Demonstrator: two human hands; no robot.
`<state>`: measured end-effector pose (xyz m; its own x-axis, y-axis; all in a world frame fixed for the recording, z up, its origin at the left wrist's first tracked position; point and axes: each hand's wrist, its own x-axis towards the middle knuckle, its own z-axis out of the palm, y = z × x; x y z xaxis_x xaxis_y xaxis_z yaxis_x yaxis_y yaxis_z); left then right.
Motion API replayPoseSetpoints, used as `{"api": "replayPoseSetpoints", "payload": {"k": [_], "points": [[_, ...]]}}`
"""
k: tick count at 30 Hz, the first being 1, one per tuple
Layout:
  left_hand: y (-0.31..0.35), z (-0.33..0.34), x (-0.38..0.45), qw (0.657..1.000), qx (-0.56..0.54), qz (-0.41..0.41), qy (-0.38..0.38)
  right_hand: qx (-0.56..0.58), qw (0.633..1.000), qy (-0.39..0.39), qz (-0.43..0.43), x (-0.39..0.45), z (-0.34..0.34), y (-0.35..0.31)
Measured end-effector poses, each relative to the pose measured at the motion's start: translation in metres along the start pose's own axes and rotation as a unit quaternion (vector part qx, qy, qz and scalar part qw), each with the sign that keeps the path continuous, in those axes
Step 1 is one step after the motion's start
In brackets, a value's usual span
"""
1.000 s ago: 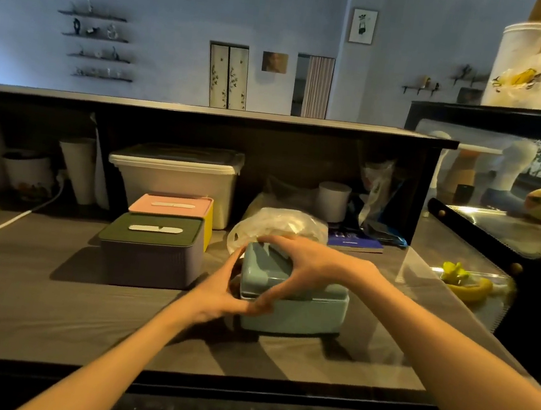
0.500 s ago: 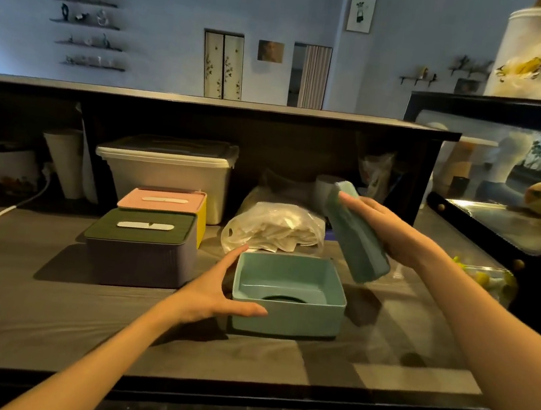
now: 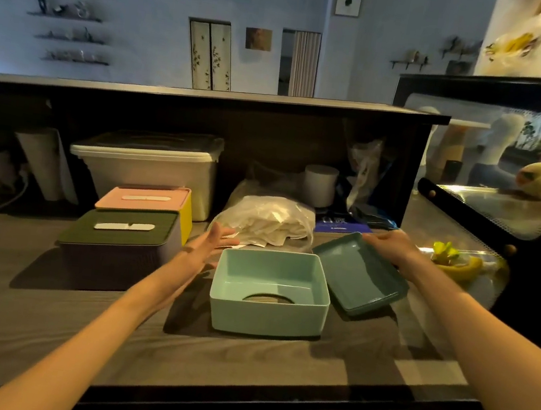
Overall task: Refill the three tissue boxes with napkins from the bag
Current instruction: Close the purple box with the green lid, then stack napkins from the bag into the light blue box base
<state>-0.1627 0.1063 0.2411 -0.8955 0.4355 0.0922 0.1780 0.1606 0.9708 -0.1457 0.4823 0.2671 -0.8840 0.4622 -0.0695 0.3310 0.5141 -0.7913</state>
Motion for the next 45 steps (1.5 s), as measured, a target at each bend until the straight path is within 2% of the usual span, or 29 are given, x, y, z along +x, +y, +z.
{"api": "replayPoseSetpoints", "payload": {"k": [2, 5, 7, 9, 11, 13, 15, 17, 19, 21, 23, 26, 28, 31, 32, 34, 37, 40, 45], "points": [[0.003, 0.002, 0.005, 0.999, -0.028, 0.004, 0.038, -0.05, 0.996, 0.067, -0.035, 0.01, 0.008, -0.001], [0.002, 0.004, 0.018, 0.994, -0.052, -0.001, 0.093, -0.043, 0.974, 0.13, -0.182, 0.018, 0.025, -0.014], [0.0, 0.007, 0.029, 0.99, -0.066, 0.001, 0.125, -0.016, 0.953, 0.074, -0.293, 0.014, 0.042, -0.03], [-0.001, 0.008, 0.042, 0.985, -0.081, 0.005, 0.152, -0.023, 0.936, -0.054, -0.346, 0.006, 0.059, -0.047], [-0.002, 0.008, 0.056, 0.981, -0.092, -0.004, 0.17, -0.057, 0.926, -0.185, -0.325, -0.001, 0.071, -0.058], [-0.005, 0.007, 0.068, 0.978, -0.103, -0.014, 0.178, -0.052, 0.922, -0.251, -0.291, -0.004, 0.082, -0.06], [-0.008, 0.007, 0.08, 0.976, -0.121, -0.023, 0.181, 0.086, 0.932, -0.281, -0.212, -0.006, 0.09, -0.055], [-0.011, 0.01, 0.091, 0.974, -0.139, -0.026, 0.177, 0.243, 0.921, -0.29, -0.097, -0.004, 0.094, -0.048], [-0.014, 0.012, 0.1, 0.974, -0.147, -0.029, 0.169, 0.258, 0.927, -0.263, -0.073, 0.001, 0.093, -0.041], [-0.018, 0.013, 0.107, 0.973, -0.161, -0.028, 0.162, 0.161, 0.954, -0.231, -0.107, 0.004, 0.089, -0.039], [-0.025, 0.013, 0.11, 0.973, -0.168, -0.026, 0.157, 0.085, 0.965, -0.204, -0.144, 0.009, 0.087, -0.037], [-0.031, 0.012, 0.113, 0.975, -0.154, -0.019, 0.159, 0.067, 0.968, -0.144, -0.196, 0.021, 0.084, -0.028], [-0.03, 0.012, 0.118, 0.974, -0.148, -0.017, 0.17, 0.043, 0.954, -0.115, -0.272, 0.024, 0.082, -0.03], [-0.026, 0.013, 0.127, 0.972, -0.152, -0.007, 0.18, 0.021, 0.922, -0.191, -0.336, 0.021, 0.095, -0.046], [-0.025, 0.013, 0.128, 0.971, -0.155, 0.002, 0.181, 0.009, 0.917, -0.19, -0.35, 0.023, 0.102, -0.05], [-0.025, 0.013, 0.129, 0.972, -0.147, 0.019, 0.18, -0.023, 0.91, -0.122, -0.396, 0.033, 0.118, -0.057], [-0.026, 0.012, 0.125, 0.976, -0.08, 0.044, 0.199, -0.071, 0.879, -0.005, -0.471, 0.053, 0.131, -0.062], [-0.028, 0.013, 0.123, 0.968, -0.021, 0.068, 0.241, -0.141, 0.848, 0.029, -0.51, 0.064, 0.14, -0.065], [-0.03, 0.02, 0.126, 0.964, -0.003, 0.088, 0.251, -0.194, 0.817, 0.068, -0.539, 0.065, 0.152, -0.062]]}}
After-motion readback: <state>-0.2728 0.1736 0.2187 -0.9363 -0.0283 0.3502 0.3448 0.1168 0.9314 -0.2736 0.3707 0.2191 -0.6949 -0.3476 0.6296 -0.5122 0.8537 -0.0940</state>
